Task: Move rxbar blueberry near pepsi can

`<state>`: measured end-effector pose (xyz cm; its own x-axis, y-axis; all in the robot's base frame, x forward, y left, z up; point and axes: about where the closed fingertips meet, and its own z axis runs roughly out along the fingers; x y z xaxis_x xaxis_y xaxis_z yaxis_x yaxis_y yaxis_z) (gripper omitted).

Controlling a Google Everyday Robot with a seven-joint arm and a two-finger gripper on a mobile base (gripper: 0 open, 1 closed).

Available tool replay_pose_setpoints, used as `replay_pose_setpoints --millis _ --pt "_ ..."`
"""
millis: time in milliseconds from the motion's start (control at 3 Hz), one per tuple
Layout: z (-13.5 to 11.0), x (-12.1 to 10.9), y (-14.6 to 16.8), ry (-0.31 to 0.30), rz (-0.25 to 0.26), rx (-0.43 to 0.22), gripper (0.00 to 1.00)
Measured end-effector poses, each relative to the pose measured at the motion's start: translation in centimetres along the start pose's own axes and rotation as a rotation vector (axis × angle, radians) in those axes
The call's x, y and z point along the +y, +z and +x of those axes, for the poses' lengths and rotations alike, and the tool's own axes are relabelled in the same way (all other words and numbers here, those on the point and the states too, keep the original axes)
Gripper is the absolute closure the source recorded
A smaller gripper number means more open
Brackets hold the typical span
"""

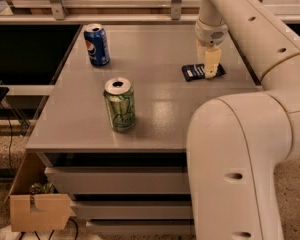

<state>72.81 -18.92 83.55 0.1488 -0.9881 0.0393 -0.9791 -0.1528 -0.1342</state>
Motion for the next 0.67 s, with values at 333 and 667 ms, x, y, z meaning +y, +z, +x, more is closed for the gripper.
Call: replay_pose_setpoints --millis 333,667 --pt "1.4 -0.2 -2.4 0.039 0.059 -0.035 1.0" --pt "2.0 -0.1 -5.8 0.044 0.128 -0.086 1.0"
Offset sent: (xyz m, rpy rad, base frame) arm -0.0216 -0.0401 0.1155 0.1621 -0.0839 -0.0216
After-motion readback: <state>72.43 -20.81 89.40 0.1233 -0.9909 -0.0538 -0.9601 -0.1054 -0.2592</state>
